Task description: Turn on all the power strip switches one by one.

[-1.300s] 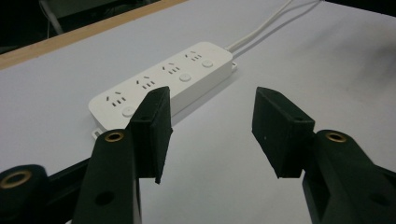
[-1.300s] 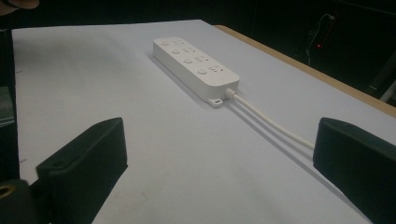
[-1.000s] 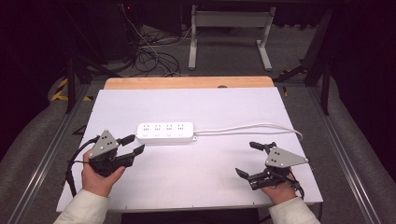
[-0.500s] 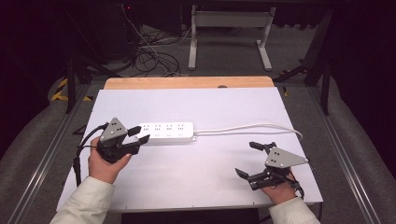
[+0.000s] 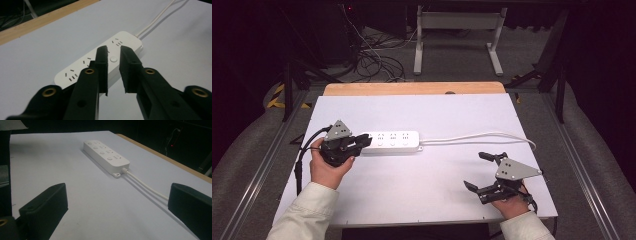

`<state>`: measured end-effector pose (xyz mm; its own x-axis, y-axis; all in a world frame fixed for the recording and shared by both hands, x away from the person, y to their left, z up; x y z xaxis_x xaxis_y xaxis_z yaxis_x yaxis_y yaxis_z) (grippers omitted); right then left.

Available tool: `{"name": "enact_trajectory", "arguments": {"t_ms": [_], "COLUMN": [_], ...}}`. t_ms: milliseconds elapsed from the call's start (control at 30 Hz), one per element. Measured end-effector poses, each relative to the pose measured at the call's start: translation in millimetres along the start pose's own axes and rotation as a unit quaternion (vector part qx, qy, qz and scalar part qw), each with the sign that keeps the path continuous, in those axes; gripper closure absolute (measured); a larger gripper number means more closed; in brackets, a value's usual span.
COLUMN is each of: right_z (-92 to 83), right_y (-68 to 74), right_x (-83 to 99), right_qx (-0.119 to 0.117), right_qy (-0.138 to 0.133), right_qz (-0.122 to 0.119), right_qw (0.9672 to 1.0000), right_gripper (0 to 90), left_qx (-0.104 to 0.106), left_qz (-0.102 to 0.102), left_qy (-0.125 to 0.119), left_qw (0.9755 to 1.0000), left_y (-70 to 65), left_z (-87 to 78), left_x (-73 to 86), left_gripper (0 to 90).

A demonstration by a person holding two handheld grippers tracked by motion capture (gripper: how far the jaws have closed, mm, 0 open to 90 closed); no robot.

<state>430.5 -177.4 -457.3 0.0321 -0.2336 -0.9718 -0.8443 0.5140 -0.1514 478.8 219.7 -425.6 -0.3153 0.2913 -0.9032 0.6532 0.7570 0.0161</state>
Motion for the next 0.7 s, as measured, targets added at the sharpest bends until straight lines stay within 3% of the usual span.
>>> {"name": "enact_trajectory", "arguments": {"t_ms": [100, 133, 267, 367, 567, 700], "right_z": [0.0, 0.1, 0.9, 0.9, 0.6, 0.5], "right_y": [0.0, 0.3, 0.8, 0.8, 0.4, 0.5], "right_x": [0.0, 0.1, 0.5, 0.5, 0.7, 0.7], "right_qx": [0.000, -0.002, -0.002, -0.002, -0.004, -0.004], "right_qy": [0.000, 0.001, 0.003, 0.003, 0.003, 0.002], "right_qz": [0.000, 0.001, 0.001, 0.001, 0.001, 0.000], "right_qw": [1.0000, 1.0000, 1.0000, 1.0000, 1.0000, 1.0000], "right_gripper": [3.2, 3.3, 3.3, 3.3, 3.3, 3.3], "left_qx": [0.004, -0.003, -0.002, -0.010, -0.025, -0.031], "left_qz": [0.000, 0.001, -0.006, -0.019, -0.039, -0.045], "left_qy": [0.022, 0.034, 0.051, 0.076, 0.095, 0.121], "left_qw": [0.9998, 0.9994, 0.9987, 0.9969, 0.9944, 0.9911], "left_y": [2.5, 4.3, 9.0, 18.5, 30.8, 39.0], "left_z": [4.5, 7.4, 12.7, 21.9, 33.0, 43.4], "left_x": [1.5, 2.1, 2.4, 2.7, 5.9, 13.6], "left_gripper": [89.8, 89.9, 89.9, 89.9, 90.0, 90.0]}}
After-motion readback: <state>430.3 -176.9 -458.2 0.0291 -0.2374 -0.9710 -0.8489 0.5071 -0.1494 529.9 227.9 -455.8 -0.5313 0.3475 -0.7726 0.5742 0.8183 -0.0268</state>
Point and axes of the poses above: each handheld gripper's, and its own axes: z roughly forward along the jaws, x roughly out of its underside, y roughly to its left, the point moved 5 cm from there along z, roughly forward along the jaws, and after that the axes turned 9 degrees about -y, right-handed, at the moved point
